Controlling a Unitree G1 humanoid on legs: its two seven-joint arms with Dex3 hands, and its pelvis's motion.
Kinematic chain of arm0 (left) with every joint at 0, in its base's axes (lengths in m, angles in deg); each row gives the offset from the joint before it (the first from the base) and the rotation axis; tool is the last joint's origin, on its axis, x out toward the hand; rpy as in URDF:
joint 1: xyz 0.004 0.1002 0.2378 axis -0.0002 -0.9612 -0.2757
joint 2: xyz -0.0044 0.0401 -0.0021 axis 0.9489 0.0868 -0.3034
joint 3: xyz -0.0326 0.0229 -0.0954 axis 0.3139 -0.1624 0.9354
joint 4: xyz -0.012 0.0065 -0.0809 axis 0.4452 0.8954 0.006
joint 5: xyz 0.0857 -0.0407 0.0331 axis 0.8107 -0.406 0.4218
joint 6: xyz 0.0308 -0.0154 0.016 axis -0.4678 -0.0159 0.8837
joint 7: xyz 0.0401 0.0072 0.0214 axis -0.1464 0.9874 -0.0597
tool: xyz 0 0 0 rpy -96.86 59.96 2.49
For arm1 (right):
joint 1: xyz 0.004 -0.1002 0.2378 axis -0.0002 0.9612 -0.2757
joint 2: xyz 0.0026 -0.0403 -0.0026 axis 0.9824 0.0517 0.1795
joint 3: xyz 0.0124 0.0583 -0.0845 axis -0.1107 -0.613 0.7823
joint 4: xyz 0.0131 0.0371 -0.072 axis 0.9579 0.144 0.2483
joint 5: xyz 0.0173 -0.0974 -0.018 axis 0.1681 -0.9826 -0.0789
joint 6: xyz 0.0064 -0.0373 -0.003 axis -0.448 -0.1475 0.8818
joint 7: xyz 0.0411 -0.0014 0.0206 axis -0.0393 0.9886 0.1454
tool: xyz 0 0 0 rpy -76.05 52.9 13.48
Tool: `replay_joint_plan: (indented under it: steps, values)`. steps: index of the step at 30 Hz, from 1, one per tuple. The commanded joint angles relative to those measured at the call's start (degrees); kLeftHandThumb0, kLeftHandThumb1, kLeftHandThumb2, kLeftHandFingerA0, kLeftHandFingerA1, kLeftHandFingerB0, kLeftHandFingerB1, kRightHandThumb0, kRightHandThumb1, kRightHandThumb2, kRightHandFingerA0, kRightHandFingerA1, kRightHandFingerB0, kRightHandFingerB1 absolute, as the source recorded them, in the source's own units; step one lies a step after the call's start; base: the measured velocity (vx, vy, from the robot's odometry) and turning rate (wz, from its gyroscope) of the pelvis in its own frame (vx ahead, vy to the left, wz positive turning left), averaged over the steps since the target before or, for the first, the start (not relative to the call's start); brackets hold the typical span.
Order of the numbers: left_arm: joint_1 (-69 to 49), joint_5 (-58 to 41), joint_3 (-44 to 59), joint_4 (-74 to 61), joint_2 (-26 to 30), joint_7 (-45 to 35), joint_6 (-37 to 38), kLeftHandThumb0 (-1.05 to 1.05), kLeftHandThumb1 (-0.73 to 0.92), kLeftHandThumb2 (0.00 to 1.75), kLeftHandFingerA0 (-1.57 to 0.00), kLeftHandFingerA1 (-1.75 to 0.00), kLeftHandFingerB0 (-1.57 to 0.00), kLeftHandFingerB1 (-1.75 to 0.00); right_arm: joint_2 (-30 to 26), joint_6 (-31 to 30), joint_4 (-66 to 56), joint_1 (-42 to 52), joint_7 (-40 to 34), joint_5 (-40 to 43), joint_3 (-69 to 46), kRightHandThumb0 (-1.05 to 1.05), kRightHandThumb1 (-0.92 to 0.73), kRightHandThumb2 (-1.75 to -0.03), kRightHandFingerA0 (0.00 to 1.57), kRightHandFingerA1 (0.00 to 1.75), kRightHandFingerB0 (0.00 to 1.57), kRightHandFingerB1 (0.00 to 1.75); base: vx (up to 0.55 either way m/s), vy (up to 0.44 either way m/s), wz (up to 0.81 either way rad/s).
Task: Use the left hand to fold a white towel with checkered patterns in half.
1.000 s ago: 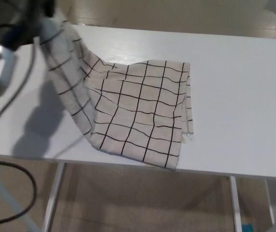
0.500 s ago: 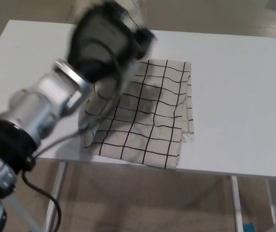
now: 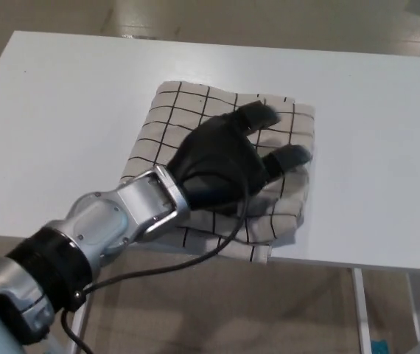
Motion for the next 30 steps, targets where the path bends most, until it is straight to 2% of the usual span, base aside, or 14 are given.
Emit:
replay_joint_plan:
  steps: [1,2,4,11,15,18,19,23,24,26,27,28,29,30]
  values:
    - [-7.5,-18.0,3.6,-9.1,-4.6,-39.7,-8.1,-0.90,0.53,0.58,0.00,0.00,0.00,-0.08,0.4,1.4,2.6,1.4,1.8,1.3,0.4,-0.37,-0.73,-0.61,0.44,0.48,0.53,0.50,0.00,0.000,0.00]
    - [-7.4,-22.3,5.5,-10.4,-5.9,-42.5,-10.0,-0.89,0.50,0.64,0.00,0.00,0.00,-0.01,0.3,1.7,2.8,1.1,1.7,0.9,0.6,-0.37,-0.72,-0.61,0.42,0.48,0.53,0.50,0.00,0.000,0.00]
    - [-7.0,-25.4,7.3,-11.8,-7.2,-44.8,-12.3,-0.87,0.54,0.58,0.00,0.00,0.00,-0.02,0.3,2.1,3.1,0.7,1.6,0.6,0.7,-0.37,-0.73,-0.61,0.43,0.48,0.52,0.50,0.00,0.000,0.00]
    - [-3.2,-29.8,13.0,-15.6,-9.2,-46.5,-15.0,-0.94,0.48,0.68,0.00,0.00,0.00,-0.01,0.7,1.6,3.0,1.1,0.9,0.6,0.6,-0.36,-0.72,-0.61,0.44,0.51,0.54,0.50,0.00,0.000,0.00]
    - [-0.7,-33.2,17.7,-19.7,-8.1,-47.8,-16.6,-0.99,0.50,0.70,0.00,0.00,0.00,-0.05,0.3,1.7,2.7,1.5,1.8,0.9,0.7,-0.36,-0.72,-0.61,0.44,0.50,0.54,0.51,0.00,0.000,0.00]
    - [1.3,-37.4,22.3,-23.1,-6.9,-48.8,-17.9,-0.99,0.56,0.61,0.00,0.00,0.00,-0.10,-0.1,2.1,3.1,1.2,2.3,1.0,0.7,-0.37,-0.72,-0.61,0.45,0.51,0.55,0.51,0.00,0.000,0.00]
    - [1.9,-40.3,25.6,-26.4,-5.3,-49.3,-18.3,-0.96,0.42,0.77,0.00,0.00,0.00,-0.08,-0.2,2.0,3.2,0.9,2.3,1.1,0.6,-0.36,-0.72,-0.61,0.45,0.51,0.55,0.51,0.00,0.000,0.00]
    - [1.3,-46.4,32.3,-33.2,-2.0,-49.9,-18.0,-0.97,0.42,0.77,0.00,0.00,0.00,-0.08,-0.3,1.6,3.5,0.8,3.0,2.1,0.2,-0.36,-0.72,-0.61,0.44,0.51,0.55,0.51,0.00,0.000,0.00]
    - [0.3,-47.7,33.7,-35.3,-0.8,-49.8,-17.6,-0.99,0.54,0.67,0.00,0.00,0.00,-0.13,-0.3,1.6,3.4,1.1,3.5,2.4,0.2,-0.36,-0.72,-0.61,0.43,0.52,0.55,0.51,0.00,0.000,0.00]
    - [-3.1,-50.9,37.9,-42.4,3.6,-49.7,-16.0,-0.97,0.55,0.66,0.00,0.00,0.00,-0.18,-0.4,1.9,3.6,1.7,3.8,2.5,0.2,-0.35,-0.72,-0.61,0.42,0.52,0.55,0.51,0.00,0.000,0.00]
    - [-5.4,-53.0,40.4,-46.5,6.4,-50.3,-15.2,-0.96,0.55,0.65,0.00,-0.01,0.00,-0.21,0.1,2.5,4.2,1.9,3.6,2.9,-0.1,-0.34,-0.72,-0.61,0.44,0.63,0.55,0.51,0.00,0.000,0.00]
    - [-6.5,-54.1,41.5,-48.2,7.5,-50.7,-14.9,-0.83,0.46,0.89,0.00,0.00,0.00,-0.15,0.2,2.5,4.3,2.0,3.2,2.7,-0.1,-0.33,-0.72,-0.61,0.50,0.66,0.56,0.51,0.00,0.000,0.00]
    - [-7.2,-54.8,42.2,-49.4,8.2,-51.0,-14.8,-0.83,0.46,0.89,0.00,0.00,0.00,-0.15,0.3,2.4,4.3,2.1,3.0,2.6,-0.1,-0.33,-0.72,-0.61,0.50,0.66,0.56,0.51,0.00,0.000,0.00]
    - [-8.3,-56.1,43.5,-51.0,9.5,-51.5,-14.4,-0.93,0.58,0.61,0.00,-0.05,0.00,-0.24,0.3,2.2,4.4,2.1,2.6,2.2,-0.1,-0.33,-0.73,-0.61,0.56,0.70,0.55,0.50,0.00,0.000,0.00]
